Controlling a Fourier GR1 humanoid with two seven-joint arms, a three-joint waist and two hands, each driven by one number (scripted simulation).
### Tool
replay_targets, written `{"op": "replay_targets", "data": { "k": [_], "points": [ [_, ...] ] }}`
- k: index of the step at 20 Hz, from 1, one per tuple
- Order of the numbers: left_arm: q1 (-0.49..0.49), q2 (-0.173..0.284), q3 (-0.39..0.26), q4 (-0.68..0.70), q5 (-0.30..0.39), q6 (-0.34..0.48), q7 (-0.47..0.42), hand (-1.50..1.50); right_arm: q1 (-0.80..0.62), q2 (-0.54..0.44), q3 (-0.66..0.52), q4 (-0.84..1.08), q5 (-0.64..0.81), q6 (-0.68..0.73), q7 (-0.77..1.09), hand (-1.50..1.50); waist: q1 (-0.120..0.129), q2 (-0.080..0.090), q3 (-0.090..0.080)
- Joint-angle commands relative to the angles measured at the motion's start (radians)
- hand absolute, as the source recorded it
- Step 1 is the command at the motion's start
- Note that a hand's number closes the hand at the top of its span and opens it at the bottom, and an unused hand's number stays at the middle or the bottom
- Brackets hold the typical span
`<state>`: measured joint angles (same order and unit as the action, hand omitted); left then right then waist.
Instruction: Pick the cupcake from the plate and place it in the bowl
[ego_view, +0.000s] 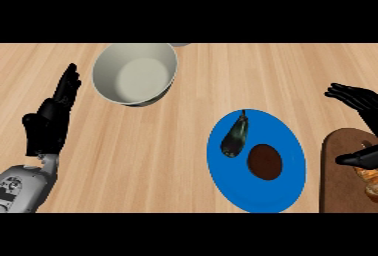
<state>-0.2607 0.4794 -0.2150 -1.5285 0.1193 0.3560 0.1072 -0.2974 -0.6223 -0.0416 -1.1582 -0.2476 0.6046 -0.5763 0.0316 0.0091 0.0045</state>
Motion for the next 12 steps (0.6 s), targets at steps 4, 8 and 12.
{"op": "replay_targets", "data": {
  "k": [4,8,12],
  "points": [
    [0.030,-0.018,-0.010,-0.035,-0.024,0.013,0.008,0.00,-0.123,-0.133,0.119,-0.017,0.238,0.048,-0.072,-1.50,0.003,-0.004,-0.004],
    [-0.022,0.003,0.033,-0.005,-0.026,0.002,0.035,0.00,-0.161,-0.160,0.209,-0.115,0.321,0.033,0.008,-1.50,-0.019,-0.008,-0.005],
    [-0.012,-0.044,0.009,-0.008,-0.056,0.018,0.031,0.00,-0.187,-0.151,0.283,-0.120,0.406,0.045,0.000,-1.50,-0.021,-0.007,-0.005]
  ]
}}
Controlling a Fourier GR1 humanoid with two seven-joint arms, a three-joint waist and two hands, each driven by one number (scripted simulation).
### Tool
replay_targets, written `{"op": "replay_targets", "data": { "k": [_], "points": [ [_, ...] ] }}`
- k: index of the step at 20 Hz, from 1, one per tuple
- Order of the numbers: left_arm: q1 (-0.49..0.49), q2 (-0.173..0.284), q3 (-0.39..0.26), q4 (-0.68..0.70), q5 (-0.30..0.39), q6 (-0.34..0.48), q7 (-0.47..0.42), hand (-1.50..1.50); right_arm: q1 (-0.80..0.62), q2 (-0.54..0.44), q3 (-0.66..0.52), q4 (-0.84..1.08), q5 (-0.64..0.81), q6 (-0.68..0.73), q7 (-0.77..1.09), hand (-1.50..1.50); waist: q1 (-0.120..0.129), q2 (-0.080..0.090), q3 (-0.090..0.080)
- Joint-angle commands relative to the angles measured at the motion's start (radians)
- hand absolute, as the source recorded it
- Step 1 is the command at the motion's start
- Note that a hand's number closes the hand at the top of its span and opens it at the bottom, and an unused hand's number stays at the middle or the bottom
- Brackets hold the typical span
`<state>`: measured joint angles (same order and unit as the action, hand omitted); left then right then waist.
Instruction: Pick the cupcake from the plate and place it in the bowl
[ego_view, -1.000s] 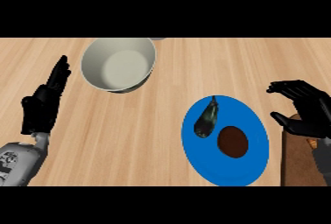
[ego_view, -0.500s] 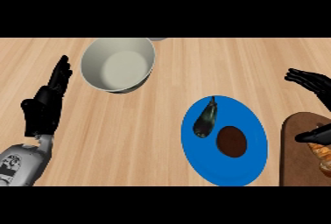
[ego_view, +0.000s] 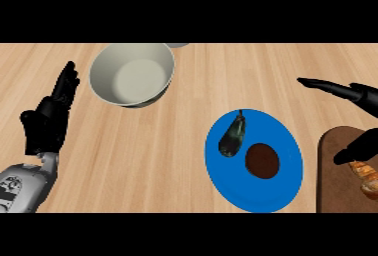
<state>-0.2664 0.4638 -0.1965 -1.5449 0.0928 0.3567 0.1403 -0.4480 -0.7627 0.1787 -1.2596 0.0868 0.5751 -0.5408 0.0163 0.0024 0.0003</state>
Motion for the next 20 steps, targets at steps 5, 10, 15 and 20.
{"op": "replay_targets", "data": {
  "k": [5,10,15,20],
  "points": [
    [0.015,-0.043,0.007,0.017,-0.050,0.016,-0.014,0.00,-0.037,0.048,0.147,-0.115,0.104,0.105,0.068,-1.50,-0.015,-0.003,-0.001],
    [0.088,-0.059,-0.012,-0.085,-0.091,0.029,0.034,0.00,0.001,0.110,0.220,-0.143,0.229,0.049,0.086,-1.50,-0.010,-0.003,0.000],
    [0.032,-0.044,0.057,-0.037,-0.063,-0.029,0.041,0.00,-0.066,0.130,0.250,-0.112,0.323,0.097,0.191,-1.50,-0.008,-0.002,0.000],
    [0.034,-0.069,0.069,-0.039,-0.090,-0.062,0.028,0.00,0.033,0.192,0.273,-0.138,0.441,0.041,0.217,-1.50,-0.015,-0.003,0.000]
  ]
}}
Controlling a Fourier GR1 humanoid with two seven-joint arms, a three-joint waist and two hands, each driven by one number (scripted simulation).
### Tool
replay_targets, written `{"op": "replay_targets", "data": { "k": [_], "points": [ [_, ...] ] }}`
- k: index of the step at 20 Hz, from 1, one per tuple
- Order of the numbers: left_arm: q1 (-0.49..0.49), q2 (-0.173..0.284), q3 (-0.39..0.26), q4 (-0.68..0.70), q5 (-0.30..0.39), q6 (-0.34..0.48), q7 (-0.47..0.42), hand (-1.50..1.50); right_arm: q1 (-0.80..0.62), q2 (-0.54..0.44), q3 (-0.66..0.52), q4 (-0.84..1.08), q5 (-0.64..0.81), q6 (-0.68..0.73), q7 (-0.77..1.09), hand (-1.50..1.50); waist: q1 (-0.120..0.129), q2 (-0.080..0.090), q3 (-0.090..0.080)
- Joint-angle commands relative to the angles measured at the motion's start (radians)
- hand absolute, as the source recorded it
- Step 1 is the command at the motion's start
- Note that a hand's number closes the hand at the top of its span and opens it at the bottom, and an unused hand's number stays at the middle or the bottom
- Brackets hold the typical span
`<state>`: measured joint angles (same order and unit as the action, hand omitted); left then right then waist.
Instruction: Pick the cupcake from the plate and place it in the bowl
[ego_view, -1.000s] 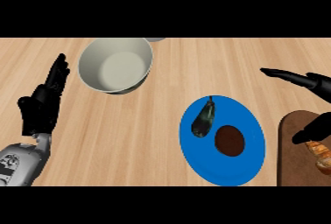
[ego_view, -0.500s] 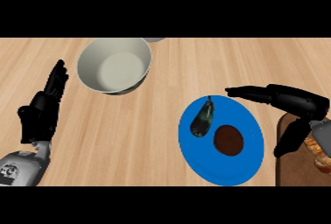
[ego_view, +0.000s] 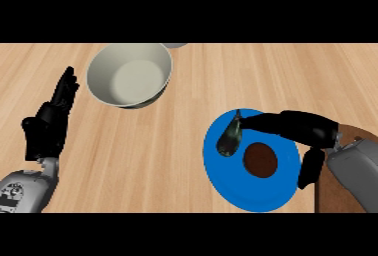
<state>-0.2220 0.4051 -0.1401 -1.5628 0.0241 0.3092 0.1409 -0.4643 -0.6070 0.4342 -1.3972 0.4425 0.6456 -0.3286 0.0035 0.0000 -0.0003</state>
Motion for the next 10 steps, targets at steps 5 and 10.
{"op": "replay_targets", "data": {
  "k": [5,10],
  "points": [
    [0.042,-0.044,0.054,0.015,-0.028,-0.052,-0.046,0.00,0.072,0.107,0.009,0.023,0.163,-0.030,0.008,-1.50,-0.002,0.000,0.000],
    [-0.025,-0.085,0.041,-0.027,-0.097,-0.044,0.075,0.00,0.063,0.189,-0.020,0.065,0.217,-0.009,0.013,-1.50,-0.003,0.000,0.000]
  ]
}}
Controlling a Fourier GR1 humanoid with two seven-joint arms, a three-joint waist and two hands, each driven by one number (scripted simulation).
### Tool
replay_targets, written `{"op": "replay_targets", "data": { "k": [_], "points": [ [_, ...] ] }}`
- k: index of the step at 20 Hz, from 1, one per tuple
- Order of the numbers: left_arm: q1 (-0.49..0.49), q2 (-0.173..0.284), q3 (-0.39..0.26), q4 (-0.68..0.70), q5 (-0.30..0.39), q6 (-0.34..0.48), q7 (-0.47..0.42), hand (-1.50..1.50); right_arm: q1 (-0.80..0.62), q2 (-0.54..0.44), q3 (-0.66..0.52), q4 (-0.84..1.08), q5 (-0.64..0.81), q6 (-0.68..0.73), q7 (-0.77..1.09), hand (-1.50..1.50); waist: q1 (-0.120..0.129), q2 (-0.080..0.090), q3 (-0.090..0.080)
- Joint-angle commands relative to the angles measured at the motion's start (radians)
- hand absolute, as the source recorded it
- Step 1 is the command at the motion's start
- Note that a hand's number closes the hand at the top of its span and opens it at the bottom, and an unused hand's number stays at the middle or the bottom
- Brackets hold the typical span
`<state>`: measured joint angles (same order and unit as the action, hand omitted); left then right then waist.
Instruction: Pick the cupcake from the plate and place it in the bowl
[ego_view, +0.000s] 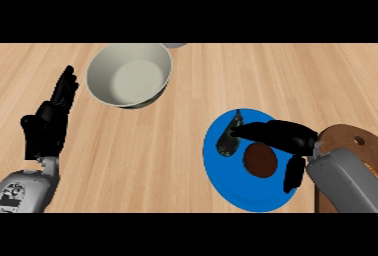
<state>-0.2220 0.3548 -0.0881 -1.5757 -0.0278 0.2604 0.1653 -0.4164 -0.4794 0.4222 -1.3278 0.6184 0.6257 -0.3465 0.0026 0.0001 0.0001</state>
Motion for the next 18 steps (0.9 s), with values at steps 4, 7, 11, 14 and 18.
{"op": "replay_targets", "data": {
  "k": [4,7,11,14,18],
  "points": [
    [0.015,-0.043,0.033,-0.037,-0.056,-0.036,0.030,0.00,0.017,0.086,-0.038,0.039,0.108,0.006,-0.031,-1.50,0.000,-0.001,0.000],
    [0.022,-0.041,0.035,-0.078,-0.059,-0.041,0.049,0.00,-0.059,0.122,-0.013,0.201,0.173,-0.056,-0.110,-1.50,0.006,0.001,0.000],
    [-0.041,-0.055,0.060,-0.004,-0.067,-0.047,0.032,0.00,-0.027,0.077,0.001,0.207,0.240,-0.170,-0.258,1.50,0.001,0.001,0.000],
    [0.009,-0.066,0.076,0.027,-0.062,-0.075,-0.059,0.00,-0.051,0.116,-0.028,0.198,0.246,-0.133,-0.237,1.50,0.001,0.001,0.000],
    [0.058,-0.056,0.056,-0.113,-0.075,-0.083,0.046,0.00,-0.041,0.134,-0.045,0.272,0.251,-0.186,-0.295,1.50,0.007,0.000,0.000]
  ]
}}
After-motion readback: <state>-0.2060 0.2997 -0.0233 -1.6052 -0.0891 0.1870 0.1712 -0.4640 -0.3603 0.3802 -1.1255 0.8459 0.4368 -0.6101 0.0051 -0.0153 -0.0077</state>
